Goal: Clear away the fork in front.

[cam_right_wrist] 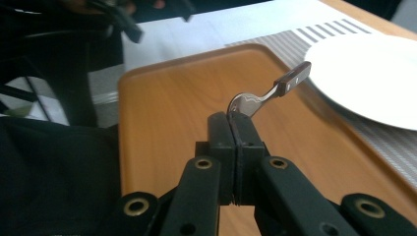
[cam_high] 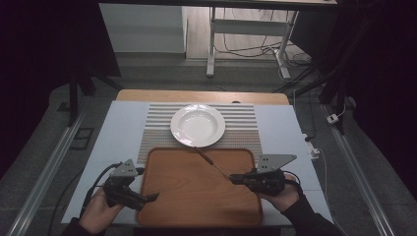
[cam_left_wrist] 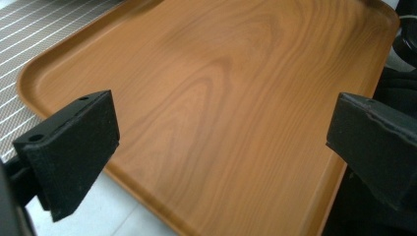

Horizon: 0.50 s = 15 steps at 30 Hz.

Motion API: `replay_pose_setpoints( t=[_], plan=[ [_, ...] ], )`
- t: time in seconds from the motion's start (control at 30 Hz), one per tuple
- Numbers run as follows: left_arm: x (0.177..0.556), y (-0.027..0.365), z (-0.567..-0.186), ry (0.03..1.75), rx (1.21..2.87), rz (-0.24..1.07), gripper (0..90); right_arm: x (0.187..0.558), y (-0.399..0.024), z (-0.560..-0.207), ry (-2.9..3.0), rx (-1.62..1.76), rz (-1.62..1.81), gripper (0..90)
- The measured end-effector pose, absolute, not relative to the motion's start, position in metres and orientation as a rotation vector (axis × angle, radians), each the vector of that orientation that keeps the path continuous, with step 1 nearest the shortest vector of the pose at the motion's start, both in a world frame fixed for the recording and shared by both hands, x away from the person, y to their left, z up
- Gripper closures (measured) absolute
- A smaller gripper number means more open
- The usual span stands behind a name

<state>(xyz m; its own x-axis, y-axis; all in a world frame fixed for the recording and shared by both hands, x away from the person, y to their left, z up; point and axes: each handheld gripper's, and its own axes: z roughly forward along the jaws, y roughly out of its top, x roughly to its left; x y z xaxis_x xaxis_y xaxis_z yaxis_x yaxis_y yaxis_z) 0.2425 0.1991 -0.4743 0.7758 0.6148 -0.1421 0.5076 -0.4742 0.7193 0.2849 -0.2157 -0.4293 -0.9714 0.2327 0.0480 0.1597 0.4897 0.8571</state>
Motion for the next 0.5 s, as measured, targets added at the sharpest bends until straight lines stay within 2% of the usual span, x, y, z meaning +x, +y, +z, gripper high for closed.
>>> replay_pose_setpoints(
  t=[0.5],
  plan=[
    [0.265, 0.15, -0.467, 0.586, 2.307, 0.26, 0.0, 0.27, -0.203, -0.438, 2.741, 0.24, 1.637, 89.2]
  ],
)
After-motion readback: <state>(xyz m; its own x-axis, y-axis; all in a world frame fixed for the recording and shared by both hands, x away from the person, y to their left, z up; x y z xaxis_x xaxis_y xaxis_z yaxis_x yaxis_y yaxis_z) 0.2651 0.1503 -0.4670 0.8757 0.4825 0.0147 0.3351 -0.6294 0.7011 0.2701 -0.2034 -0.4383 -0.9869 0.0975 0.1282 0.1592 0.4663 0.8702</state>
